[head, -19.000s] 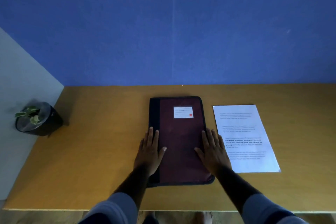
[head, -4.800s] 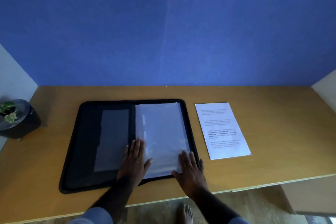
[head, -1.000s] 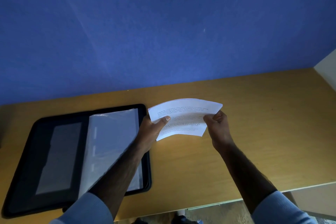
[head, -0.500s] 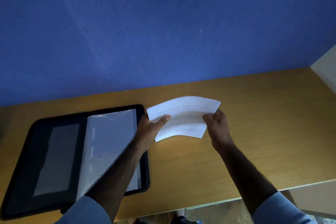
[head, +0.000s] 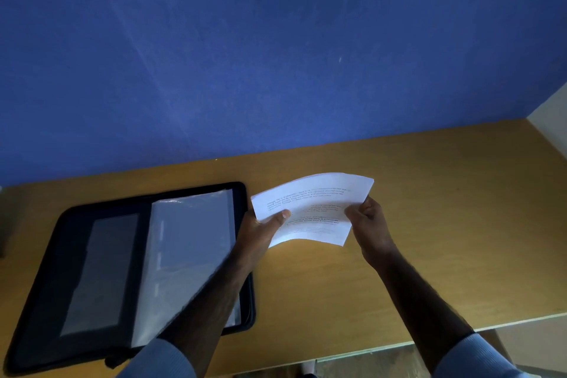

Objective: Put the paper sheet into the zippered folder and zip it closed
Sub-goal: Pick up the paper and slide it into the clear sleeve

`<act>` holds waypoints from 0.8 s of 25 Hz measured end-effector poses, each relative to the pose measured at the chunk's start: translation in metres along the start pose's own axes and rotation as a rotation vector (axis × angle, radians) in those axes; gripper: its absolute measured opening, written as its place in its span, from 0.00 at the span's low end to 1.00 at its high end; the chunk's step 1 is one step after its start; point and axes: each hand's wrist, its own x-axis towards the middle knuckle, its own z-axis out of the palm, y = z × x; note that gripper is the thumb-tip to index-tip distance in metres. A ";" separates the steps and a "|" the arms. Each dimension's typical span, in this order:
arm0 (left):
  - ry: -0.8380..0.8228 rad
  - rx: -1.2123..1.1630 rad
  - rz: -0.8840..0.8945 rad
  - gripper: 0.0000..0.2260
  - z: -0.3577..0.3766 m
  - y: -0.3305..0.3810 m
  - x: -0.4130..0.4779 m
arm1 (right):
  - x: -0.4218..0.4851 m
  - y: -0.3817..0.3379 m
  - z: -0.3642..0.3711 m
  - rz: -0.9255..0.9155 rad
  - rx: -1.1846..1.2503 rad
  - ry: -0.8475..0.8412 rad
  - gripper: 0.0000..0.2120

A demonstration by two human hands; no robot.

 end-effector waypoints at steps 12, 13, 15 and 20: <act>0.121 0.047 -0.153 0.11 -0.064 0.014 -0.001 | -0.018 0.038 0.034 0.151 -0.176 -0.026 0.12; 0.134 0.043 -0.172 0.12 -0.077 0.016 0.000 | -0.019 0.042 0.046 0.178 -0.198 -0.040 0.11; 0.179 0.013 -0.195 0.14 -0.102 0.018 0.002 | -0.021 0.045 0.073 0.202 -0.236 -0.054 0.09; 0.253 -0.057 -0.178 0.13 -0.170 0.011 0.014 | -0.009 0.044 0.155 0.146 -0.446 0.015 0.09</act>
